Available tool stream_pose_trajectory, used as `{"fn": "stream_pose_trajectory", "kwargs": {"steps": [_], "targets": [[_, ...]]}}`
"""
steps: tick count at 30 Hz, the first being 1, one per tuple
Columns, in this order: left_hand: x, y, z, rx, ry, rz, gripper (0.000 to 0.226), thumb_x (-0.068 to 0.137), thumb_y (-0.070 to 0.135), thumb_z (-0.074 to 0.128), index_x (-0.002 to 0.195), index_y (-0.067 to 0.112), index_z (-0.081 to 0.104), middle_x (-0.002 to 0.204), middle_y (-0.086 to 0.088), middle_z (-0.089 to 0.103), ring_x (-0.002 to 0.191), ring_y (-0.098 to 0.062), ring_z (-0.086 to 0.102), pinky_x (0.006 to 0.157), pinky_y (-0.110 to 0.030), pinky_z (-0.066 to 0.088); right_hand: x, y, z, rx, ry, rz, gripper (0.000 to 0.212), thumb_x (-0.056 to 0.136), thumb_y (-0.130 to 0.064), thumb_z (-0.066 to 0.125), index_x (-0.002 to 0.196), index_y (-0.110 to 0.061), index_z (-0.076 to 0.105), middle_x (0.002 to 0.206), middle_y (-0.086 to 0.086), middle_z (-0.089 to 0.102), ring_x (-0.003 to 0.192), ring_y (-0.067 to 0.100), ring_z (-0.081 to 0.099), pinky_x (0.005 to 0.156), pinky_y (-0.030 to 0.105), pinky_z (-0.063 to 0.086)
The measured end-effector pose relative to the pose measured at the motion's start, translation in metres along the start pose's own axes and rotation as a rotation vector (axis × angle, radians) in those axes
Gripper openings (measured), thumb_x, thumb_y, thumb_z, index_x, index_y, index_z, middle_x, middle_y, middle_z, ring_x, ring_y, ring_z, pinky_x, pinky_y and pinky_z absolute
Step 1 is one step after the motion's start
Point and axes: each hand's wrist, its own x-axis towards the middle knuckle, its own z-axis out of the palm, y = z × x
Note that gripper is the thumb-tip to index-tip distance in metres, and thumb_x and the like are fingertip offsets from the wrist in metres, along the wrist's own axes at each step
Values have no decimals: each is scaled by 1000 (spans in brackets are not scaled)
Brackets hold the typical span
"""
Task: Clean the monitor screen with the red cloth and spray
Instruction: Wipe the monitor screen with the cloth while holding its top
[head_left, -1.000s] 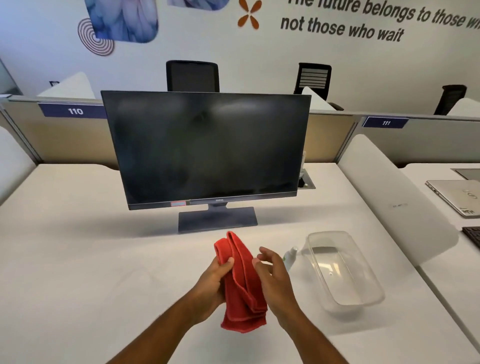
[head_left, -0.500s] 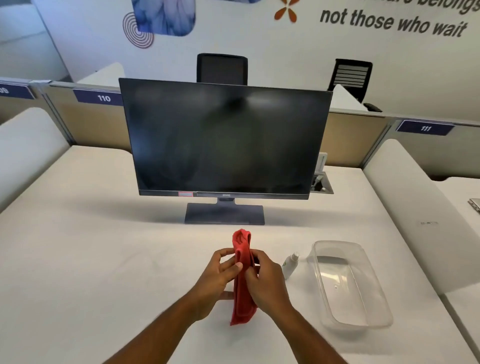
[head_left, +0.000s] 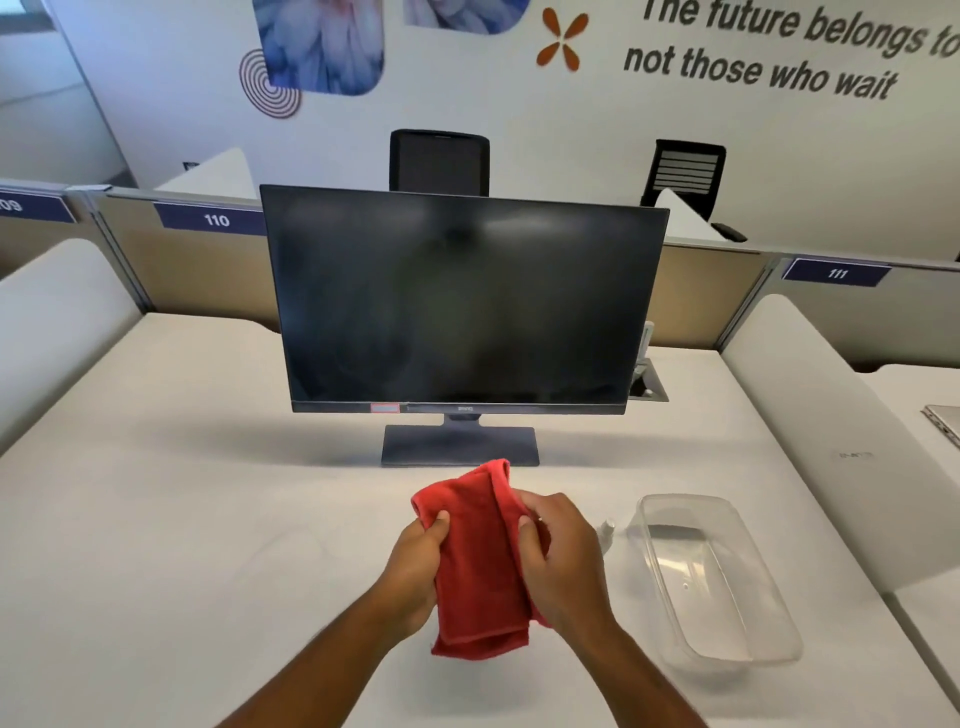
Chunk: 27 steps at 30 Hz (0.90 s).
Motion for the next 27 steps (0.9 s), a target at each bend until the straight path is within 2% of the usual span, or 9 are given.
{"fn": "stream_pose_trajectory", "kwargs": {"steps": [5,7,9,11,13,16,21,24,27], "targets": [[-5,9,2,-176,-87,-62,43,104,47,39,118,17,68,105,-8,77,95,-28,75,80,-40,61,-26,-27,38,-100,-260,-64,42,112,-27,51,154,-30,54,126,-15,60,102,2,59,102,13,50],[-5,9,-1,-162,-124,-62,51,94,63,42,115,25,68,109,-5,77,100,-30,73,88,-46,59,-34,-33,49,-123,-266,-16,46,110,-40,52,156,-35,49,134,-26,57,107,-1,58,108,4,40],[-2,9,-12,-119,-146,-36,50,87,63,51,119,27,63,114,-2,74,108,-31,69,93,-48,57,-38,-33,52,-173,-322,-84,51,106,-47,57,156,-36,51,142,-25,59,119,1,60,115,12,41],[4,10,-25,-104,-171,32,43,93,47,58,125,19,61,116,-7,74,106,-32,71,87,-44,60,-37,-33,43,-34,-295,-135,41,103,-46,62,140,-32,70,131,-23,71,114,1,67,105,24,56],[9,13,-32,-112,-188,62,39,99,36,54,125,9,62,111,-12,75,101,-30,73,80,-38,61,-31,-30,37,92,-71,-118,25,100,-39,66,120,-34,79,112,-23,76,103,2,72,86,23,59],[10,21,-31,-101,-198,55,44,99,46,48,121,11,64,109,-9,76,100,-25,74,84,-39,59,-12,-30,31,165,101,52,21,99,-37,72,119,-44,67,117,-24,69,109,4,68,83,23,58],[15,42,-22,-34,-214,71,55,93,62,45,117,18,66,107,-4,77,100,-22,74,89,-40,59,16,-30,22,722,-481,612,62,95,-74,56,131,-25,73,134,7,74,122,25,73,103,40,59],[18,57,-14,70,-162,168,48,90,66,44,108,26,66,96,6,79,88,-14,76,70,-29,61,23,-26,26,961,-445,783,68,101,-66,42,131,-15,76,137,19,71,127,36,70,101,47,60],[23,69,-2,125,-99,296,40,92,64,40,110,35,61,102,9,75,91,-12,74,66,-20,58,26,-23,33,991,-478,821,55,94,-50,60,127,-9,77,131,22,74,113,35,76,89,45,64]]}}
